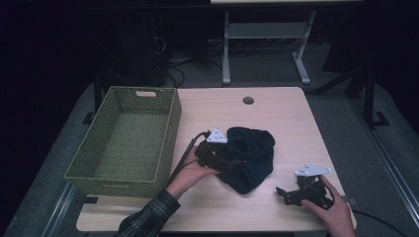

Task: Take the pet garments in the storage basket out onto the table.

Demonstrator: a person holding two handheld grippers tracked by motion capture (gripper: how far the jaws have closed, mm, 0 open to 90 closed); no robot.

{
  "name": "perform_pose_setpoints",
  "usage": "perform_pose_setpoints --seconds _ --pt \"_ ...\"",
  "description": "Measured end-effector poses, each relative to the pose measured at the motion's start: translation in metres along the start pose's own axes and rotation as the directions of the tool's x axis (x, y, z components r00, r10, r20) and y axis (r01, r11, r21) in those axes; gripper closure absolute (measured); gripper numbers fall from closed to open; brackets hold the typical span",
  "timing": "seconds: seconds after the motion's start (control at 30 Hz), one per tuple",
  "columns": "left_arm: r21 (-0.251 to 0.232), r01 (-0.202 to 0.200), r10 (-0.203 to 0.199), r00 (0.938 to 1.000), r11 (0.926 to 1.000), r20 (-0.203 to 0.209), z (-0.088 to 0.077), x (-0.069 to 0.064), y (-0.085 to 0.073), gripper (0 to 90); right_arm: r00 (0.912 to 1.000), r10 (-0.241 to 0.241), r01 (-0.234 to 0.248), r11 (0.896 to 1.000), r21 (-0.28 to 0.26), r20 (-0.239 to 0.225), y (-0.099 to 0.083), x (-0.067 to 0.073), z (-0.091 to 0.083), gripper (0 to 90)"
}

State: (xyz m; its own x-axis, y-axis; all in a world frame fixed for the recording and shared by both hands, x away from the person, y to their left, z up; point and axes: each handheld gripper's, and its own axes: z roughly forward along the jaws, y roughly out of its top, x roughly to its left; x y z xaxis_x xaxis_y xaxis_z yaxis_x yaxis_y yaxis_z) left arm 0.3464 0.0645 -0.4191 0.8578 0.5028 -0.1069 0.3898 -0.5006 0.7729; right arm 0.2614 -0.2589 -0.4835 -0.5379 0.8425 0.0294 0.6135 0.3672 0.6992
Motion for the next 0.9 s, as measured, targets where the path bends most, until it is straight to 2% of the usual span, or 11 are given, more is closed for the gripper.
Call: perform_pose_setpoints --seconds 0.07,0.27,0.57,0.73,0.9 --pt "0.011 -0.003 0.003 1.0000 0.9999 -0.003 -0.004 0.001 -0.005 13.1 1.0000 -0.001 0.001 1.000 0.000 0.000 0.000 0.000 0.000 0.0" --pt "0.002 0.011 -0.011 0.9998 0.9999 -0.018 -0.013 0.000 -0.018 13.1 1.0000 -0.001 0.001 1.000 0.001 0.000 0.000 0.000 0.000 0.0" --pt "0.040 -0.005 0.006 0.9995 0.9992 -0.031 -0.017 -0.006 -0.036 13.1 1.0000 -0.002 0.002 1.000 0.001 0.000 0.000 0.000 0.000 0.0" --pt "0.057 -0.010 0.013 0.9984 0.9984 -0.055 -0.021 -0.008 -0.044 13.0 1.0000 -0.001 0.001 1.000 0.001 0.000 0.000 0.000 0.000 0.0" --pt "0.066 0.003 0.002 0.9978 0.9978 -0.066 -0.023 -0.011 -0.054 13.0 1.0000 -0.001 0.001 1.000 0.001 0.000 0.000 0.000 0.000 0.0"
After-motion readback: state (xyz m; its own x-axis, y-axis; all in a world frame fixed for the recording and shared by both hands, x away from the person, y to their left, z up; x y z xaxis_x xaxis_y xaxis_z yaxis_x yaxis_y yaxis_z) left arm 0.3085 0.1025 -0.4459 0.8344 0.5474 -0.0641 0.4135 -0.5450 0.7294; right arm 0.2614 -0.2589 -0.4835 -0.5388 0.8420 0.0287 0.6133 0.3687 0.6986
